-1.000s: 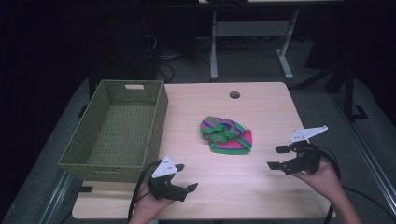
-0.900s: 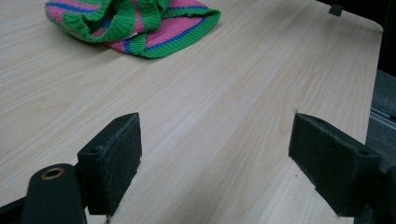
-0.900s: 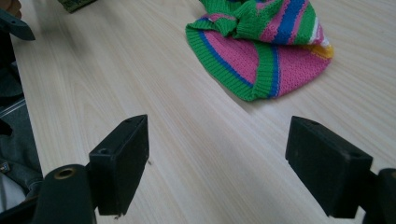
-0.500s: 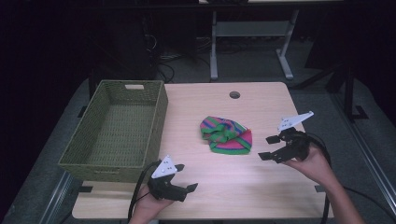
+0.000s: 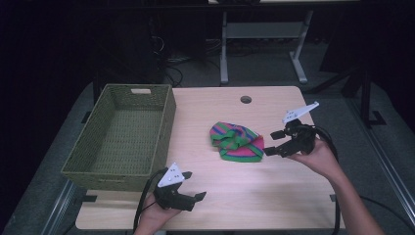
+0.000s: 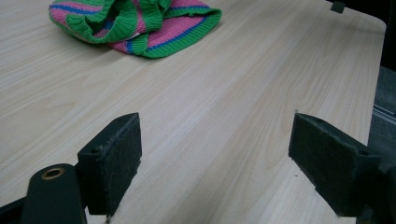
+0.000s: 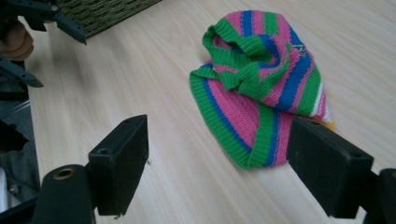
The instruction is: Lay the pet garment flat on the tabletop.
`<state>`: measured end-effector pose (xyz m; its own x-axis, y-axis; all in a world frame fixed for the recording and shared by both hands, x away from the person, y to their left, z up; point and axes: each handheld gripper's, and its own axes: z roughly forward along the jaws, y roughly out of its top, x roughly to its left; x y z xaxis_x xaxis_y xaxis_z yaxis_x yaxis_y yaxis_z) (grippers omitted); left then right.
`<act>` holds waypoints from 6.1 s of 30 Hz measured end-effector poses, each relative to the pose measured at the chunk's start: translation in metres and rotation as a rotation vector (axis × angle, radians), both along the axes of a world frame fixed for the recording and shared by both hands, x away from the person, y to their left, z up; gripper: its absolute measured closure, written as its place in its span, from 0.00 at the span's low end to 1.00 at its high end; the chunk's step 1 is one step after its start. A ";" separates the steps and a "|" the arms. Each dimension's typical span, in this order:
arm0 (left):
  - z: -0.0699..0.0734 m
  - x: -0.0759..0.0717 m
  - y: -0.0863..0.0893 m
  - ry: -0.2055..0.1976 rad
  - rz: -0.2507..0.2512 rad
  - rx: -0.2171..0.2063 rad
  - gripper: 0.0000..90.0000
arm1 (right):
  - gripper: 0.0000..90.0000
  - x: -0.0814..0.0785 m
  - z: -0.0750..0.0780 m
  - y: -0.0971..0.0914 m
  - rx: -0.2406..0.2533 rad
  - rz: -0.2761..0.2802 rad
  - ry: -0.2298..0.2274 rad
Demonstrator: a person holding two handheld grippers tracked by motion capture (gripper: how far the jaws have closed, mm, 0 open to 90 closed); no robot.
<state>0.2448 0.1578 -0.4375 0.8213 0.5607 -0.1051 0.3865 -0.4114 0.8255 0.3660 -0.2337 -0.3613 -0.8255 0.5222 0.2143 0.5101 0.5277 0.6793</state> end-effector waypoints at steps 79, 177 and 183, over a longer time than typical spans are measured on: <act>-0.002 0.000 -0.003 0.000 -0.035 0.036 0.19 | 0.34 0.077 -0.089 0.137 -0.420 -0.033 -0.016; 0.001 -0.002 0.001 -0.011 -0.007 0.000 0.19 | 0.79 -0.004 0.011 0.049 -0.098 -0.035 -0.120; 0.001 -0.002 0.001 -0.011 -0.004 -0.004 0.19 | 0.79 -0.013 0.011 0.048 -0.101 -0.021 -0.133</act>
